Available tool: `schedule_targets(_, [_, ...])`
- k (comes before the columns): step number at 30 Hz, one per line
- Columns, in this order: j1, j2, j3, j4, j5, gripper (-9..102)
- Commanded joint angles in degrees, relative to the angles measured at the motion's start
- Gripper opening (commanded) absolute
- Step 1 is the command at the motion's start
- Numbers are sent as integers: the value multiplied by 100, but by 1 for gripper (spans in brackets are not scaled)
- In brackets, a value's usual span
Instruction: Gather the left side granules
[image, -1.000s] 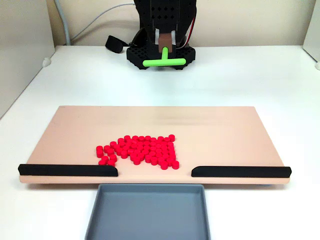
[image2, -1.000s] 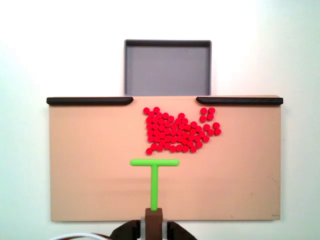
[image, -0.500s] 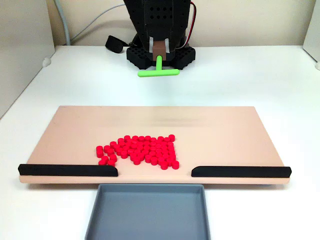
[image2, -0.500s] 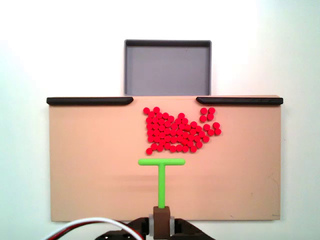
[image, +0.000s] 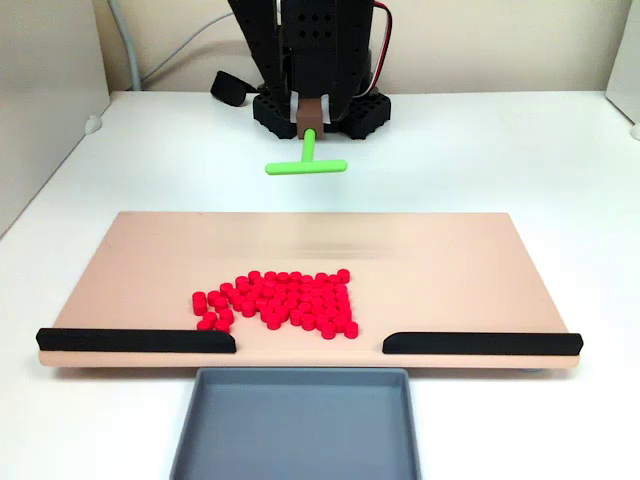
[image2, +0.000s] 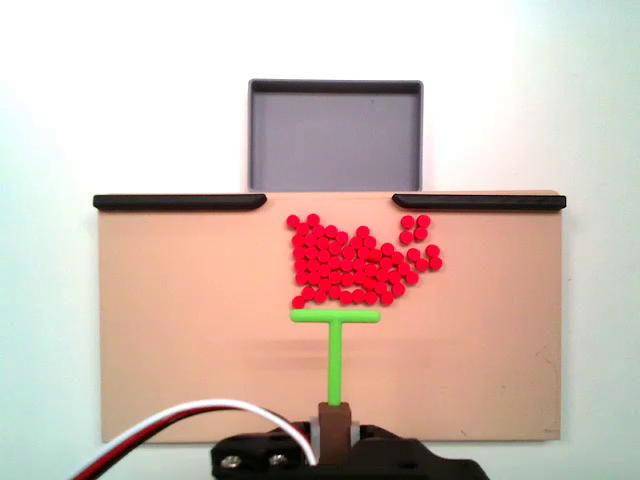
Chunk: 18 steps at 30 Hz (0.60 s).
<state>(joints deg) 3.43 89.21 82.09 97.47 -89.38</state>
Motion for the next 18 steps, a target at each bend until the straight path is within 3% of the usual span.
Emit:
schedule_targets(1, [149,-9,-123,18,-114,0])
schedule_targets(18, [246,-123,-149,18,-79,0])
